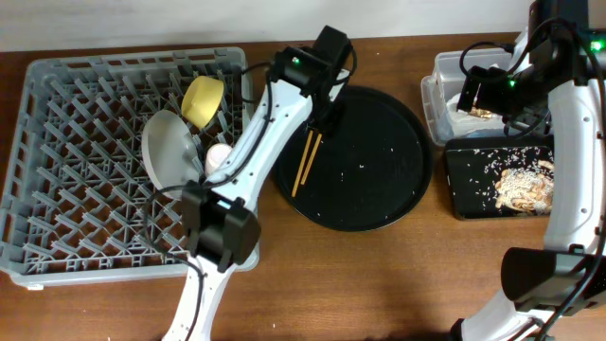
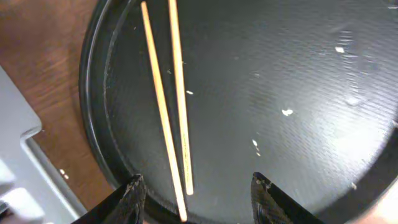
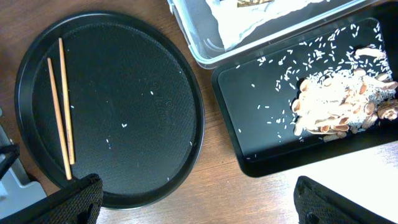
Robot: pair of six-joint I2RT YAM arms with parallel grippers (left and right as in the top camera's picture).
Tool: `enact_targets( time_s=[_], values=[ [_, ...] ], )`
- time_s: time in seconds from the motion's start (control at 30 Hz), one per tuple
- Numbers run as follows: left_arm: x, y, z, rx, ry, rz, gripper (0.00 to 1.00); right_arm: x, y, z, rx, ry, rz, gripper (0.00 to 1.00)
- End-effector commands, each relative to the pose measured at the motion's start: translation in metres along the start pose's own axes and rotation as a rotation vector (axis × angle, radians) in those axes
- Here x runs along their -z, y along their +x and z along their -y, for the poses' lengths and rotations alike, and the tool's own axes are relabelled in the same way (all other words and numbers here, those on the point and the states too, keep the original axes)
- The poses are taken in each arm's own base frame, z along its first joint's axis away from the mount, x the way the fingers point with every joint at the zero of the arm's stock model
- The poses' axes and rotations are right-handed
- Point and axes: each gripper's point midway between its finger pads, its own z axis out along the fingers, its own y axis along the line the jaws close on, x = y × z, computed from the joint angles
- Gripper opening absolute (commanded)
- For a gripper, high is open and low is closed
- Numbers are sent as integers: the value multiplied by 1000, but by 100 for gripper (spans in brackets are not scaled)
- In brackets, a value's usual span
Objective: Sort waste into correct bins and load items into the dishwasher rack
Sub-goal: 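Reach the left gripper to the chopsticks and grasp one, then carry the chopstick left and drop it into the rack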
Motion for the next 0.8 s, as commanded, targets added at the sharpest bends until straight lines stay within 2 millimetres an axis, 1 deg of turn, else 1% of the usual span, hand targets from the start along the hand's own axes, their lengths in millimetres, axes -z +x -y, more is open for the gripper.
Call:
enact_targets(
  time_s=[0.0, 0.13, 0.2, 0.27, 0.33, 0.4, 0.43, 0.47, 0.5, 0.53, 0.6, 0.7, 0.77],
  values=[
    [-56, 8, -6, 40, -48, -78, 53, 4, 0, -2, 3, -5, 5, 99],
    [-100, 15, -4, 22, -53, -124, 45, 4, 4, -2, 2, -2, -9, 99],
    [-121, 20, -5, 23, -56, -153, 44, 4, 6, -1, 2, 2, -19, 99],
    [-132, 25, -6, 22, -59, -172, 43, 4, 6, -1, 1, 1, -19, 99],
    [-136, 26, -6, 22, -60, -177, 43, 4, 6, -1, 1, 1, -19, 99],
    [-144, 28, -6, 23, -61, -182, 43, 4, 6, -1, 2, 2, -20, 99],
    [-150, 31, -7, 23, -63, -195, 37, 4, 7, -1, 2, 2, -21, 99],
    [-156, 35, -7, 22, -64, -211, 24, 4, 6, -1, 2, 2, -20, 99],
    [-157, 37, -7, 21, -65, -220, 10, 4, 6, -1, 2, 2, -20, 99],
    [-156, 38, -6, 20, -64, -222, 1, 4, 6, -1, 2, 2, -19, 99],
    [-148, 36, -4, 19, -58, -221, 1, 4, 6, -1, 2, 1, -20, 99],
    [-116, 24, -2, 20, -54, -196, 0, 4, 6, -1, 2, 1, -19, 99],
    [-64, 2, -9, 38, -47, -110, 1, 4, 6, -1, 2, 1, -20, 99]
  ],
)
